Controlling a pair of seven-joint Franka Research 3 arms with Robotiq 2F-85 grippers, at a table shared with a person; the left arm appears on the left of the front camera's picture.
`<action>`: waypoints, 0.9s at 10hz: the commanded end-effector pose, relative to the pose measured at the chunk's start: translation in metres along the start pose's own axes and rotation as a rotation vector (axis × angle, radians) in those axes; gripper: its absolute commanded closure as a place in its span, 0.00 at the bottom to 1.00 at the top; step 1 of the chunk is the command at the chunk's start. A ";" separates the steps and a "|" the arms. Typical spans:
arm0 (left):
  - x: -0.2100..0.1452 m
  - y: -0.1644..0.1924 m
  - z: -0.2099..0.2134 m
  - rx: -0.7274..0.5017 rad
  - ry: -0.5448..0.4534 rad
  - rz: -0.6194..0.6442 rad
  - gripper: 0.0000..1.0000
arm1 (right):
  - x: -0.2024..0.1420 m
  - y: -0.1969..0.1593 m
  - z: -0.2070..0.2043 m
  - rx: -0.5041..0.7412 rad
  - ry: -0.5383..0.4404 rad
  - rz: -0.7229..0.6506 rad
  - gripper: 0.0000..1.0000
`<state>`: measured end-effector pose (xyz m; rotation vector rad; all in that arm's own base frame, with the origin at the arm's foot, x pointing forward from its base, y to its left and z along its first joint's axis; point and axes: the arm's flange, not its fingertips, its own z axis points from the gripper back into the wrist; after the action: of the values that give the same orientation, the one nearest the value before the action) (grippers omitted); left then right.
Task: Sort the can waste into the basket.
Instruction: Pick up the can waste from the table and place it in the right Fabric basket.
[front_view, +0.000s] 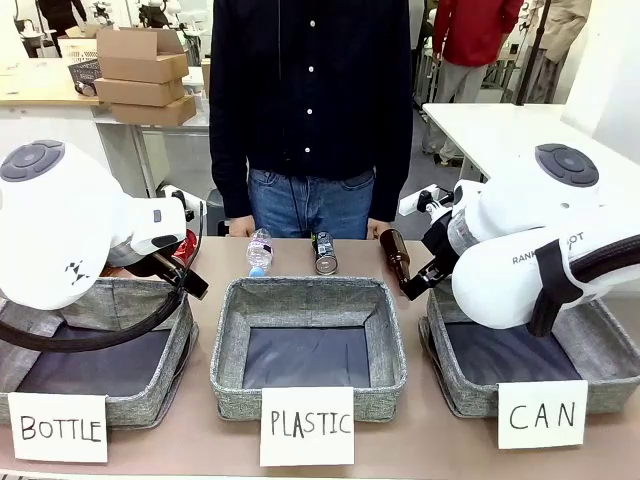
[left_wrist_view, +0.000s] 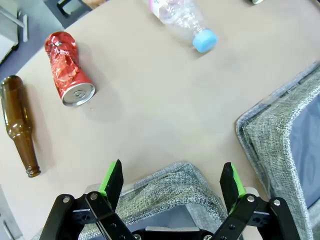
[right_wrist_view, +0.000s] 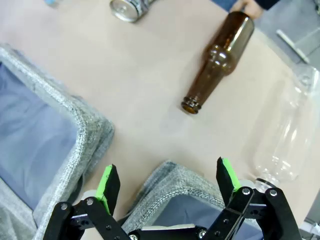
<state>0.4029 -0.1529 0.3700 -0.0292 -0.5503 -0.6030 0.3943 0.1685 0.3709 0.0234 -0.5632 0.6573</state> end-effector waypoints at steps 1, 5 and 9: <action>0.000 0.001 0.000 0.000 0.000 0.001 0.00 | 0.000 0.000 0.000 0.000 0.000 -0.001 0.00; 0.018 0.000 0.039 0.010 0.021 0.017 0.00 | 0.015 -0.005 0.038 0.004 -0.015 -0.012 0.00; -0.024 -0.040 0.180 -0.021 -0.006 -0.057 0.00 | 0.004 0.036 0.180 0.050 -0.046 -0.067 0.00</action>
<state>0.3147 -0.1497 0.5225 -0.0117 -0.5293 -0.6289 0.3157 0.1649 0.5194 0.0499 -0.5806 0.5674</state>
